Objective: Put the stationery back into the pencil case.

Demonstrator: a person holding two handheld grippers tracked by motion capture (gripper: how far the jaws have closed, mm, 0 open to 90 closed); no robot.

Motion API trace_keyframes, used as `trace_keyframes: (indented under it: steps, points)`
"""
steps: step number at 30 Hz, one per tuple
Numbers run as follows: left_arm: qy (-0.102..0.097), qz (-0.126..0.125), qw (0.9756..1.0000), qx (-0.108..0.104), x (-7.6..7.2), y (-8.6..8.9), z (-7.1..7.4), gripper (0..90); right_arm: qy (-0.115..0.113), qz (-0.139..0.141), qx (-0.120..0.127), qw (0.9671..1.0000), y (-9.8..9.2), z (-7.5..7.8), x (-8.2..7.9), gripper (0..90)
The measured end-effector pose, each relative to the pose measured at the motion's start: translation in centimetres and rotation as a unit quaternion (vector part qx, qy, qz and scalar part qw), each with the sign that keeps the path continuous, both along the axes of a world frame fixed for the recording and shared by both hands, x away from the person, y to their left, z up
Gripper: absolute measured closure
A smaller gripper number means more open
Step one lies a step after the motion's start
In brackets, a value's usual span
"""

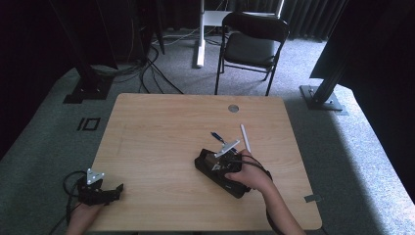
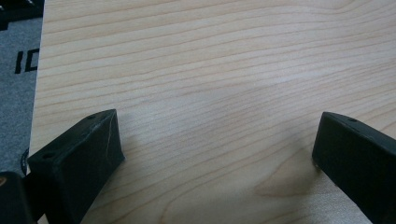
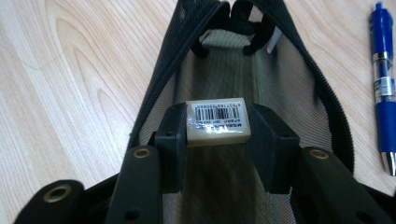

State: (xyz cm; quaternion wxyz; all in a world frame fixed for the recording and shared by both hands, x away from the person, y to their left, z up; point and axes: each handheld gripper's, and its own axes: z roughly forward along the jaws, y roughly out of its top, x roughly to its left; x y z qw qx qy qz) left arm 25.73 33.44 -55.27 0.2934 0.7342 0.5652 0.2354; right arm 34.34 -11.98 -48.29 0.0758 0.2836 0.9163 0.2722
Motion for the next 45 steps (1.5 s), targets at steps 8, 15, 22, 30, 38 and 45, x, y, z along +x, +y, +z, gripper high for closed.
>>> trace_keyframes:
  steps: [8, 15, 22, 30, 38, 45]
  points:
    - [0.000, 0.000, 1.0000, 0.000, 0.0, 0.0, 0.0, 1.7, 0.004, 0.008, -0.021, 0.9997, 0.3, -0.1, 0.1, 58.4]
    - [0.000, 0.000, 1.0000, 0.000, 0.0, 0.0, 0.0, 1.7, 0.011, 0.008, -0.025, 0.9996, 0.4, -0.1, 0.2, 57.3]
    - [0.000, 0.000, 1.0000, 0.000, 0.0, 0.0, 0.0, 1.7, 0.008, 0.000, -0.012, 0.9999, 0.1, 0.3, 0.1, 54.3]
    - [0.000, 0.000, 1.0000, 0.000, 0.0, 0.0, 0.0, 1.7, -0.003, -0.003, 0.004, 1.0000, -0.7, 1.2, 0.0, 55.0]
    - [0.000, 0.000, 1.0000, 0.000, 0.0, 0.0, 0.0, 1.8, -0.013, 0.000, 0.018, 0.9997, -1.2, 2.1, -0.4, 55.0]
    - [0.000, -0.001, 1.0000, 0.001, 0.0, 0.0, 0.0, 1.8, -0.027, 0.001, 0.029, 0.9992, -1.7, 2.9, -0.7, 55.3]
